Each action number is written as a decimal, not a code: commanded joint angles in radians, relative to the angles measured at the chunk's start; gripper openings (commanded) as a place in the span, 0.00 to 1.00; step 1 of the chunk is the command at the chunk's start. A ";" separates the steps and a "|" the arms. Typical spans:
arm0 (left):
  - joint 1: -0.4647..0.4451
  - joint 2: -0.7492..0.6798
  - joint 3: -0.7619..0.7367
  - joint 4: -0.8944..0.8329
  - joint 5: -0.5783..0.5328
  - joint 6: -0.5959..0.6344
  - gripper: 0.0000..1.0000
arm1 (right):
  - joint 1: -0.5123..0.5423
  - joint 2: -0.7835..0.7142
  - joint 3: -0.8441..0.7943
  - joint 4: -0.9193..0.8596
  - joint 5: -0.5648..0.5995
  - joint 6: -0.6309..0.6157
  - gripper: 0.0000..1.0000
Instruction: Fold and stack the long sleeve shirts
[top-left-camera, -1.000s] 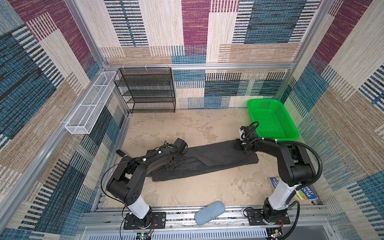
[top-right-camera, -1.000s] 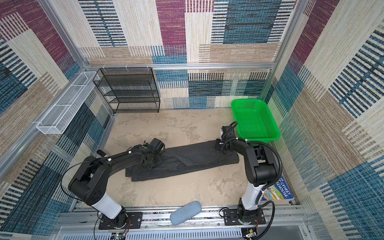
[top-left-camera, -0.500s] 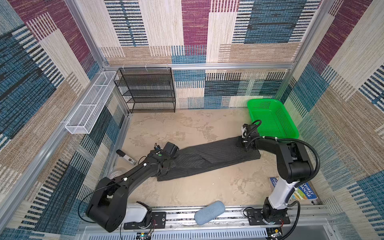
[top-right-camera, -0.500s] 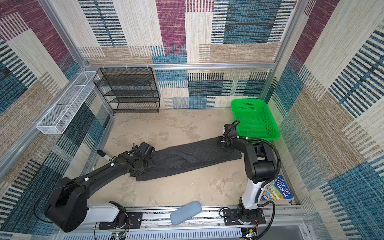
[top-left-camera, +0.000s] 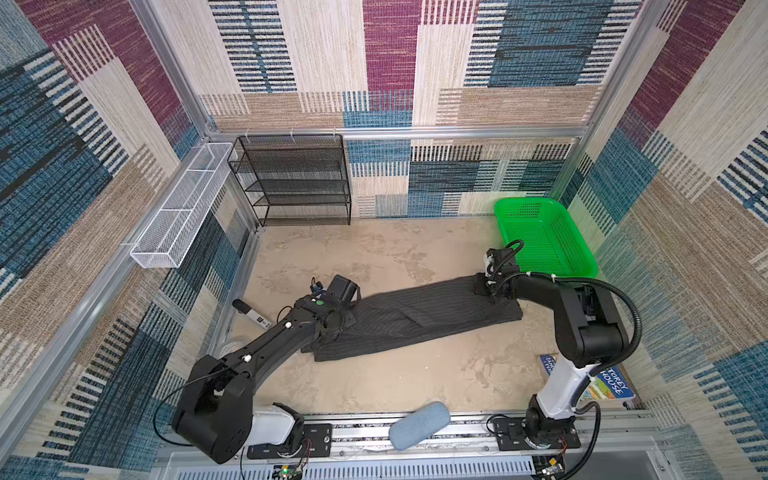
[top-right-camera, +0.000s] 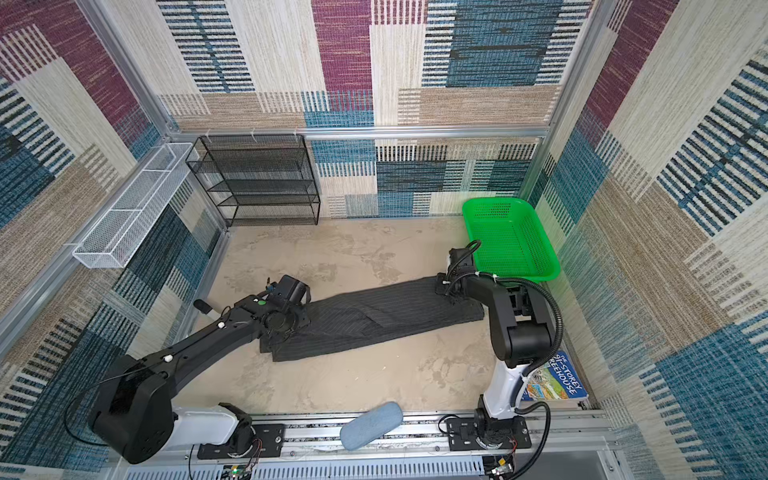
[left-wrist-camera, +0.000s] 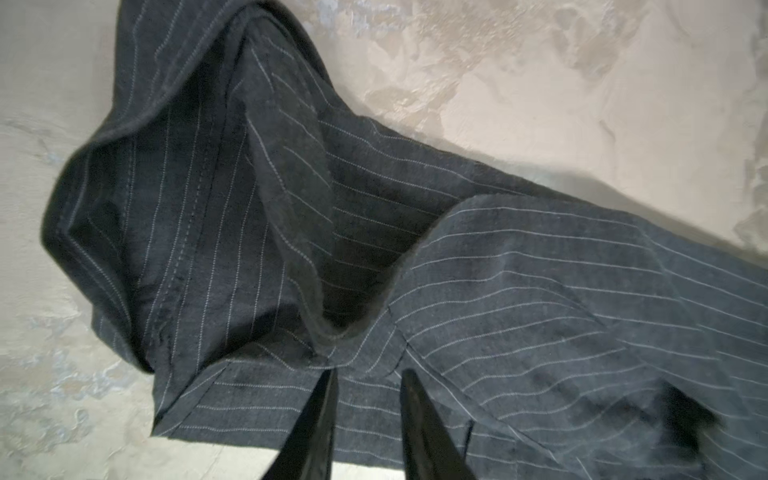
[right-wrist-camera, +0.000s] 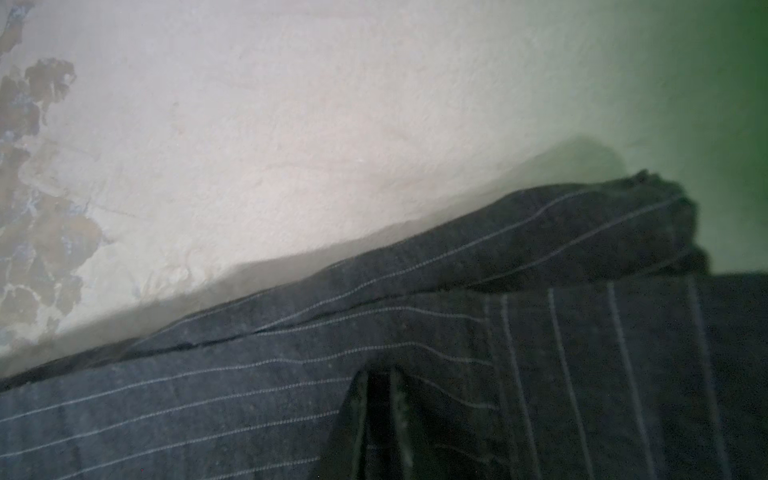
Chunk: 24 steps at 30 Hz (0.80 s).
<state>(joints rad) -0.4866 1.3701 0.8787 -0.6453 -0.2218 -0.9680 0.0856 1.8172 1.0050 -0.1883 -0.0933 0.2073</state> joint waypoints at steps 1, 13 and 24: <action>0.002 0.016 0.011 -0.029 -0.073 0.013 0.30 | 0.000 0.004 -0.004 -0.086 0.015 0.001 0.15; 0.010 0.183 0.128 -0.031 -0.137 0.083 0.36 | 0.000 0.008 -0.007 -0.084 0.007 -0.006 0.12; 0.010 0.202 0.128 -0.037 -0.155 0.092 0.11 | 0.000 0.010 -0.003 -0.083 0.012 -0.008 0.11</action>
<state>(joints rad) -0.4759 1.5810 1.0061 -0.6697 -0.3515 -0.8902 0.0856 1.8191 1.0069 -0.1917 -0.0944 0.2035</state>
